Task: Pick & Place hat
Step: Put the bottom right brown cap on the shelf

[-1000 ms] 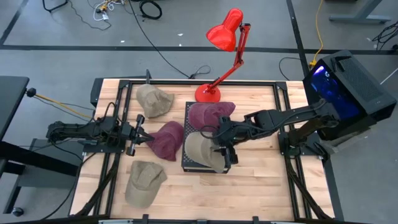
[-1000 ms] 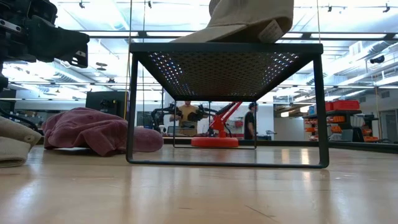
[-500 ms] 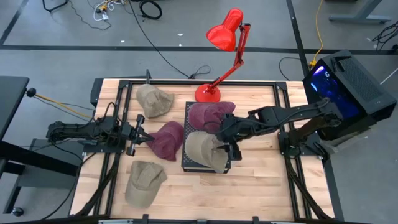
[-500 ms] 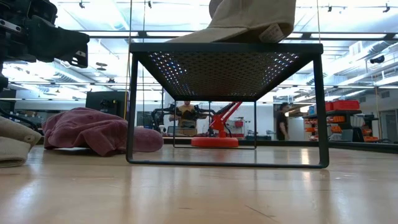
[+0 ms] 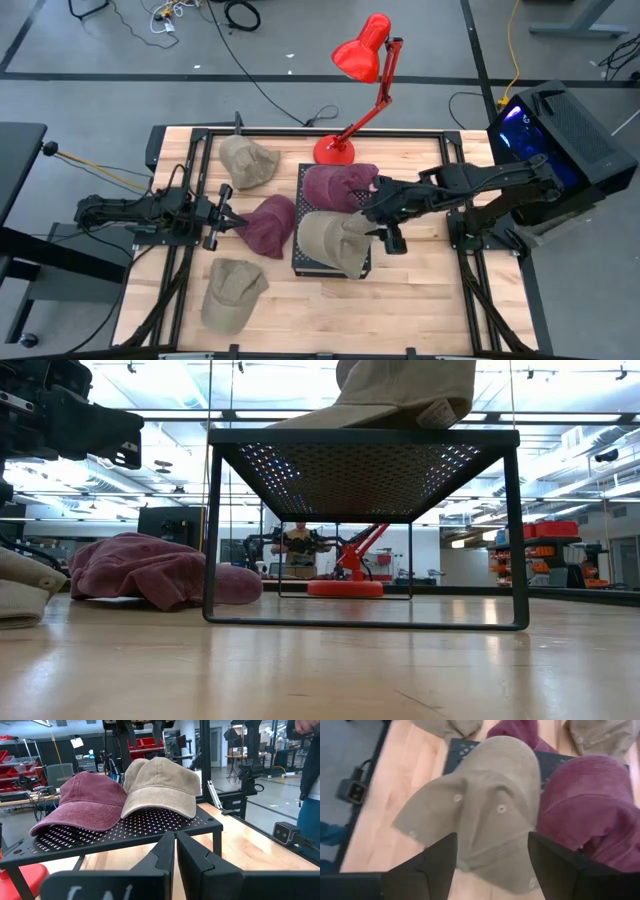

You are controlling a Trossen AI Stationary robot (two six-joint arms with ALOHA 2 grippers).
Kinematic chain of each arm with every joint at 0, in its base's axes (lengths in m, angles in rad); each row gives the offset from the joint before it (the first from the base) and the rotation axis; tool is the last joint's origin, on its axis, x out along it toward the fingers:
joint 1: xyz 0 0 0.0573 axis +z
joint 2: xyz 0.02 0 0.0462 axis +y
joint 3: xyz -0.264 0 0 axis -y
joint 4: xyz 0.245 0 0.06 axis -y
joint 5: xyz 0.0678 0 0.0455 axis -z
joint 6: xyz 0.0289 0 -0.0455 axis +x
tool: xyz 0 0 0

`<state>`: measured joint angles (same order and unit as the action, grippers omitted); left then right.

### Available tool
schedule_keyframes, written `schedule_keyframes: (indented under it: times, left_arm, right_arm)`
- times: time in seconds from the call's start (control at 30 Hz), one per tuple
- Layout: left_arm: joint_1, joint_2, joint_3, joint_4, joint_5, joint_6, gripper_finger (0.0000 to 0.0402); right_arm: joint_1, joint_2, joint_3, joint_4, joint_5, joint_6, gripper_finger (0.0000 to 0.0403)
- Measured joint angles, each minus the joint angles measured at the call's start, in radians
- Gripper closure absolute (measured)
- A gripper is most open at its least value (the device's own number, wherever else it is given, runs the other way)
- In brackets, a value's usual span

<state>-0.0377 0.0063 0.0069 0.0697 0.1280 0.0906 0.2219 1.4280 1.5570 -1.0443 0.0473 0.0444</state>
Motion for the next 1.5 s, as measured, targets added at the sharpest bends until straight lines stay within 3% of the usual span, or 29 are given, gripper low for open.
schedule_keyframes:
  times: [0.27, 0.87, 1.5]
  left_arm:
    - [0.000, 0.000, 0.000, 0.000, 0.000, 0.000, 0.0376]
    - [0.000, 0.000, 0.000, 0.000, 0.000, 0.000, 0.0376]
    - [0.000, 0.000, 0.000, 0.000, 0.000, 0.000, 0.0376]
  right_arm:
    - [0.049, -0.032, 0.000, -0.103, -0.087, 0.051, 0.0196]
    - [0.116, -0.031, -0.212, -0.040, -0.087, 0.030, 0.0394]
    - [0.112, -0.031, -0.288, 0.094, 0.304, -0.027, 0.0402]
